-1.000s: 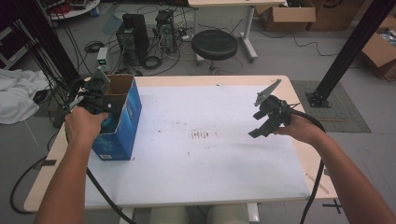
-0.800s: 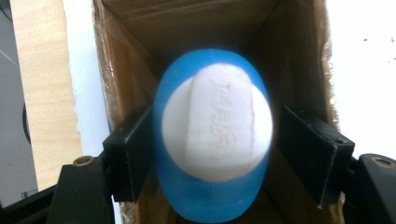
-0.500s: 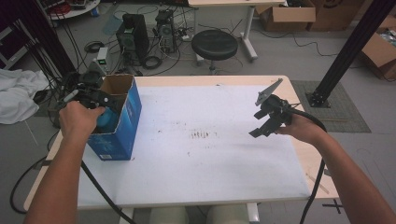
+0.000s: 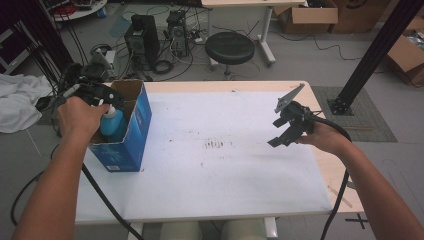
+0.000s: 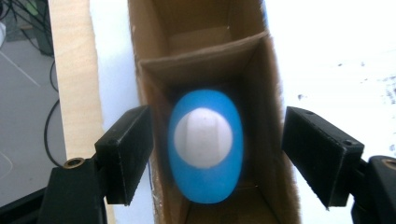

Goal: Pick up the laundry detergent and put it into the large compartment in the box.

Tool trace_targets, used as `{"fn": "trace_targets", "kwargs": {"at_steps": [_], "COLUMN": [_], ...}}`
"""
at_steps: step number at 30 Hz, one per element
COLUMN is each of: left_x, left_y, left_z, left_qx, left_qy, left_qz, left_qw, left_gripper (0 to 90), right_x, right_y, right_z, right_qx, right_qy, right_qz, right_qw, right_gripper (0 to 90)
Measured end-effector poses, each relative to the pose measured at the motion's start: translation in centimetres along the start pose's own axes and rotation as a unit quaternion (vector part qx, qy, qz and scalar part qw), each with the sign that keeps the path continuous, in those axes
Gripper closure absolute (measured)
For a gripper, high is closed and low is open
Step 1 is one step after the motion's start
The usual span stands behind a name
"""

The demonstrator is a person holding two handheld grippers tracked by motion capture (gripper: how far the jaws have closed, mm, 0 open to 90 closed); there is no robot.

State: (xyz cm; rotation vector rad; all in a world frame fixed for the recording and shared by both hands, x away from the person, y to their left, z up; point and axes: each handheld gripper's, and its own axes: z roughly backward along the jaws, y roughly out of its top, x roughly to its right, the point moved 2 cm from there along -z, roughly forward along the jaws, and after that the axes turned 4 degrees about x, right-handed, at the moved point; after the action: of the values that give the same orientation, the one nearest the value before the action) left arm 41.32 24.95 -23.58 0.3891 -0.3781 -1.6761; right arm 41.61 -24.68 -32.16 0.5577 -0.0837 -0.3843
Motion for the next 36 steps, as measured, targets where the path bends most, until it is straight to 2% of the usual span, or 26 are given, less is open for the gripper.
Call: {"fn": "trace_targets", "kwargs": {"at_steps": [4,7,10,16,22,28,33,36], "left_x": [0.6,1.1,1.7,2.9,4.0,5.3,6.5,7.2], "left_y": [0.5,0.9,1.2,1.5,1.5,1.5,1.5,1.5], "left_z": [0.8,1.3,1.8,2.2,2.3,2.3,2.4,2.5], "left_qx": [0.008,0.014,0.017,0.025,0.033,0.036,0.034,0.033], "left_qy": [-0.005,-0.019,-0.023,-0.039,-0.061,-0.074,-0.081,-0.088], "left_qz": [-0.007,-0.009,-0.027,-0.047,-0.077,-0.106,-0.133,-0.152], "left_qw": [0.9999,0.9997,0.9992,0.9978,0.9946,0.991,0.9872,0.9839], "left_gripper": [25.9,24.8,24.3,21.5,21.3,20.4,20.0,19.8], "right_x": [0.1,0.1,0.1,0.1,0.1,0.1,0.0,-0.1], "right_y": [0.0,0.0,0.0,0.1,0.1,0.0,0.1,0.1], "right_z": [0.0,-0.1,-0.2,-0.2,-0.2,-0.2,-0.1,-0.1], "right_qx": [-0.001,-0.001,-0.002,-0.003,-0.003,-0.002,-0.003,-0.004], "right_qy": [0.001,0.001,0.002,0.003,0.003,0.002,0.002,0.002], "right_qz": [0.001,0.0,0.0,-0.002,-0.002,-0.002,-0.003,-0.004], "right_qw": [1.0,1.0,1.0,1.0,1.0,1.0,1.0,1.0], "right_gripper": [18.6,18.6,18.6,18.6,18.6,18.5,18.6,18.6]}}
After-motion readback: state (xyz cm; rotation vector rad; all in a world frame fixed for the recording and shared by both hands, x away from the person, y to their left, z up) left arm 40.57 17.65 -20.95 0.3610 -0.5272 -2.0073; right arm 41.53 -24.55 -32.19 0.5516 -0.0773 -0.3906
